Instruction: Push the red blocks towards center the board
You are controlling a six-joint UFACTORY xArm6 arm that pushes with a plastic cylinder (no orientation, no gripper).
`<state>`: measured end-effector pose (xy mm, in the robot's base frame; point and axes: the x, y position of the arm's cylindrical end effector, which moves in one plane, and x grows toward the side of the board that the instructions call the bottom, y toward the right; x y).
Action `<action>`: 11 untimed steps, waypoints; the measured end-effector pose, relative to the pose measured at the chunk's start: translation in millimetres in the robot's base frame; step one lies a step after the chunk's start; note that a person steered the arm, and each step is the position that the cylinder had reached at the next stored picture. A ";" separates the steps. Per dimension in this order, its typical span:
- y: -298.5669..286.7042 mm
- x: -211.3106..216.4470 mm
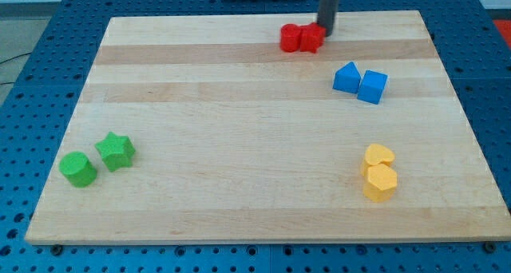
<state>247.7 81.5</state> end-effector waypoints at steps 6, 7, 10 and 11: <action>3.7 21.2; -28.5 53.8; -61.0 10.6; -84.5 58.3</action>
